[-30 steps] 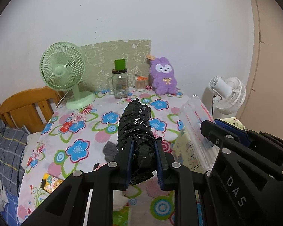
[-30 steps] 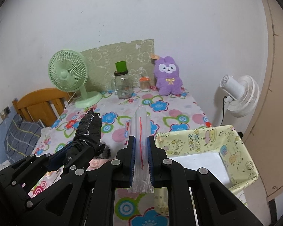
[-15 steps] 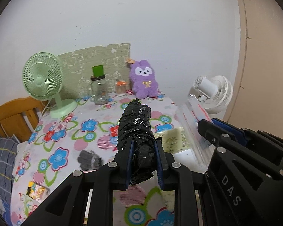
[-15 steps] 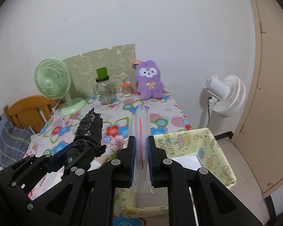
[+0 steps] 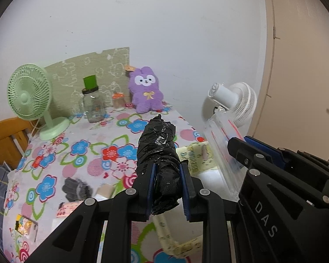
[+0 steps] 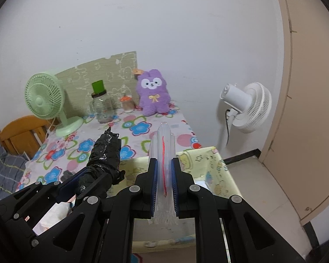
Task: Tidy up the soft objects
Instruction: 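Lift the umbrella and bag and carry both toward the yellow-green box, then lower the umbrella into the box with the left tool while the right tool drops the bag in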
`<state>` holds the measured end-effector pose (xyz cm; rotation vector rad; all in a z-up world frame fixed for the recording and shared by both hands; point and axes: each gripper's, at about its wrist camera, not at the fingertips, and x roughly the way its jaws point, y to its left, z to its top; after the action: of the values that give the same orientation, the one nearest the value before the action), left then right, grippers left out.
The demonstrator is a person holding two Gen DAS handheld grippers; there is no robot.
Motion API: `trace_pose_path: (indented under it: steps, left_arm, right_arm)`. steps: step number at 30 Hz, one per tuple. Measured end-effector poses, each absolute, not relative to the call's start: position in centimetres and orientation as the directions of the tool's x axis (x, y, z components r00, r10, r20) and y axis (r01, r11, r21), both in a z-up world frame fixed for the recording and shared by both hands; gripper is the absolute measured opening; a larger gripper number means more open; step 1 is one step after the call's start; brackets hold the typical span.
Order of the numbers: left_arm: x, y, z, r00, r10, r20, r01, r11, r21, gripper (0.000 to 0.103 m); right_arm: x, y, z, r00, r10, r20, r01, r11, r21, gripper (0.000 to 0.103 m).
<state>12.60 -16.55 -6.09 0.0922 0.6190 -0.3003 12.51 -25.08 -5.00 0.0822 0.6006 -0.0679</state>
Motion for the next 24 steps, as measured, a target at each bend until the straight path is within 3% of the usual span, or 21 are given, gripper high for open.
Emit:
trace_pose_path:
  steps: [13, 17, 18, 20, 23, 24]
  left_arm:
    - [13.9, -19.3, -8.7, 0.715, -0.273, -0.644, 0.349, 0.937, -0.010, 0.026]
    - [14.0, -19.7, -9.4, 0.701, -0.269, -0.660, 0.358, 0.934, 0.000, 0.045]
    - [14.1, -19.8, -9.4, 0.699, -0.270, -0.662, 0.362, 0.932, 0.002, 0.049]
    - [13.9, -19.8, -9.5, 0.695, -0.274, -0.665, 0.373, 0.928, 0.008, 0.070]
    - [13.6, -19.8, -9.3, 0.699, -0.274, -0.660, 0.373, 0.928, 0.010, 0.079]
    - [13.6, -19.7, -9.3, 0.696, -0.276, -0.663, 0.373, 0.928, 0.006, 0.081]
  right_arm:
    - [13.8, -28.0, -7.7, 0.783, -0.064, -0.619, 0.134, 0.989, 0.066, 0.015]
    - [14.2, -28.4, -8.3, 0.769, -0.068, -0.635, 0.144, 0.987, 0.069, 0.017]
    - [14.2, -28.5, -8.5, 0.764, -0.072, -0.641, 0.147, 0.987, 0.064, 0.020]
    - [14.4, -28.4, -8.7, 0.754, -0.073, -0.653, 0.144, 0.988, 0.055, 0.029]
    - [14.4, -28.3, -8.9, 0.753, -0.053, -0.656, 0.133, 0.989, 0.072, 0.063]
    - [14.2, -28.2, -8.8, 0.758, -0.053, -0.650, 0.134, 0.988, 0.076, 0.065]
